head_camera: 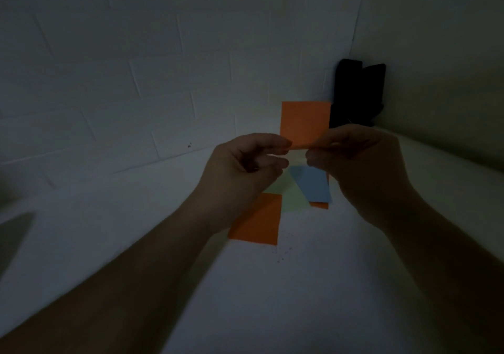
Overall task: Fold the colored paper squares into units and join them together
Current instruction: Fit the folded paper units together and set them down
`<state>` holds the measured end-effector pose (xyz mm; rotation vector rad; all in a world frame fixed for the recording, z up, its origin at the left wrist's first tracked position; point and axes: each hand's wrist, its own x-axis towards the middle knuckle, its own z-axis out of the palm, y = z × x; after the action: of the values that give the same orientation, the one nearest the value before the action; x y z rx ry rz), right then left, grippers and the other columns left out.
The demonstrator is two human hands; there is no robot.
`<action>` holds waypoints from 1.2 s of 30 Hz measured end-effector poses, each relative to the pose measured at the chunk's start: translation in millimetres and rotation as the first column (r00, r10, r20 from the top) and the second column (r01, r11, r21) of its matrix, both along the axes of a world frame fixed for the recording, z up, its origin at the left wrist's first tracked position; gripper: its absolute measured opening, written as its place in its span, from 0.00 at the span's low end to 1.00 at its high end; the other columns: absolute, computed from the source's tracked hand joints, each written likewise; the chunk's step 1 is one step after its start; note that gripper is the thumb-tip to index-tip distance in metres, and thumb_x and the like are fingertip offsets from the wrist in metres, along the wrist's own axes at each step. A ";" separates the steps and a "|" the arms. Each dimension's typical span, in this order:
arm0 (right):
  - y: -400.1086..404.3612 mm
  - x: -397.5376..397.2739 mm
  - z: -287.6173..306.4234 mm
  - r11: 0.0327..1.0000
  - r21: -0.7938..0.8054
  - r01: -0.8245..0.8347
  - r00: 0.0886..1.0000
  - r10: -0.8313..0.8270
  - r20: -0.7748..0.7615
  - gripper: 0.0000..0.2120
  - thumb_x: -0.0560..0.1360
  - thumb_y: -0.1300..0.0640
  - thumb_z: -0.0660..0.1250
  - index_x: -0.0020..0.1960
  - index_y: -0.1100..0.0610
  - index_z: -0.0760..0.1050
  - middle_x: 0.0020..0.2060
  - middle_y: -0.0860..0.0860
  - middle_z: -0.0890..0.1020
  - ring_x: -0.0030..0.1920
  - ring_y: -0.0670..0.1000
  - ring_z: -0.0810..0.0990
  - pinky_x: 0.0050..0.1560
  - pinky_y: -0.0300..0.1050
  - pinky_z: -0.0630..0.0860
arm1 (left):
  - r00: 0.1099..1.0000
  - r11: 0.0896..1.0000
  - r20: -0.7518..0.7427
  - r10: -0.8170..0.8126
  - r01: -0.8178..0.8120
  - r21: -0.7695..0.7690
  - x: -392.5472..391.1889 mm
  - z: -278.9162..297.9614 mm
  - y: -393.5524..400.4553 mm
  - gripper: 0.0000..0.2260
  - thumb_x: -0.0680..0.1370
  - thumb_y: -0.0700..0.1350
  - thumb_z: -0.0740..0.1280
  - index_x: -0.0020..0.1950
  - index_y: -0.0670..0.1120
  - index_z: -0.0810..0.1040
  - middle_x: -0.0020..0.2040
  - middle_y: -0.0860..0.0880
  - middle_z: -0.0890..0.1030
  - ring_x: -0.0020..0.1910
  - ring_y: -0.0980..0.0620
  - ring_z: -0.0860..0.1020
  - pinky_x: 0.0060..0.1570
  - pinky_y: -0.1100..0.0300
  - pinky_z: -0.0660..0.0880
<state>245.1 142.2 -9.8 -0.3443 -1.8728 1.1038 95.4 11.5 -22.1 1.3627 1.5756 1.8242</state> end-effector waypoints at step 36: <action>-9.4 -13.5 -7.4 0.939 -0.342 -0.042 0.997 0.017 -0.076 0.10 0.73 0.69 0.73 0.42 0.56 0.77 0.30 0.49 0.83 0.35 0.50 0.84 0.44 0.50 0.83 | 0.922 0.993 0.375 0.099 -0.116 0.023 9.2 -2.2 9.4 0.08 0.76 0.35 0.74 0.50 0.43 0.77 0.40 0.37 0.78 0.43 0.44 0.81 0.51 0.51 0.84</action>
<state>231.6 132.8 -17.2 -0.4689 -1.6232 1.4485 104.6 20.9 -24.3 0.8865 1.4353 2.0489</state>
